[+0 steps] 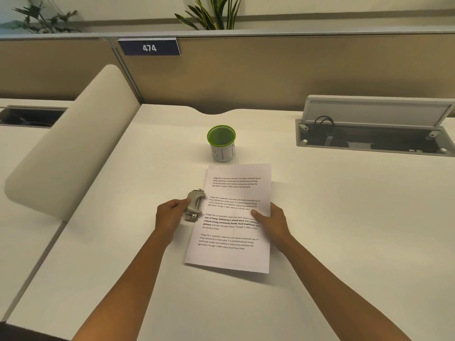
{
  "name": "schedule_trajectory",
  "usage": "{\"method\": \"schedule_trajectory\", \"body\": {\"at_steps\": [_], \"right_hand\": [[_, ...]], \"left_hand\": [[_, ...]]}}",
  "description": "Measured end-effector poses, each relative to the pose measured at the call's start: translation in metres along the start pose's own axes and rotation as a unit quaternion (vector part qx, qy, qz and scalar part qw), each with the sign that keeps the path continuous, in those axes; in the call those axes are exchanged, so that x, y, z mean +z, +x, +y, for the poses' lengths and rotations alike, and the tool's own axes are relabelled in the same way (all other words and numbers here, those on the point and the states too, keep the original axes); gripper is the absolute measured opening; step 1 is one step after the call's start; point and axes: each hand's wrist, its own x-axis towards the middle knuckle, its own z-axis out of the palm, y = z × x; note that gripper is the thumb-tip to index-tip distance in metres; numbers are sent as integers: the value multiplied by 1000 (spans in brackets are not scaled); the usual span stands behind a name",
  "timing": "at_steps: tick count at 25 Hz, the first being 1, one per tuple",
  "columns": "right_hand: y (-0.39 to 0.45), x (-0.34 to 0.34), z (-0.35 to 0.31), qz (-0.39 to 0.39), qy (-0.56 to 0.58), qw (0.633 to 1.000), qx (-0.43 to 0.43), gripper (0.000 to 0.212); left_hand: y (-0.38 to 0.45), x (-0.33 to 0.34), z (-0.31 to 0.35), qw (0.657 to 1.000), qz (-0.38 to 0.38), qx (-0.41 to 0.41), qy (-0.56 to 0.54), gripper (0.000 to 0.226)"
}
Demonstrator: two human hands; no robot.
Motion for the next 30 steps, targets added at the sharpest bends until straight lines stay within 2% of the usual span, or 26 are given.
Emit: {"method": "schedule_trajectory", "body": {"at_steps": [21,30], "right_hand": [[2,-3,-5,-10,-21,1000,-16,32],[2,-3,-4,-15,-30,999,-18,34]], "left_hand": [[-7,2,-4,999,-30,-20,-25,24],[-12,1,1,999,-47,-12,-17,9]]}}
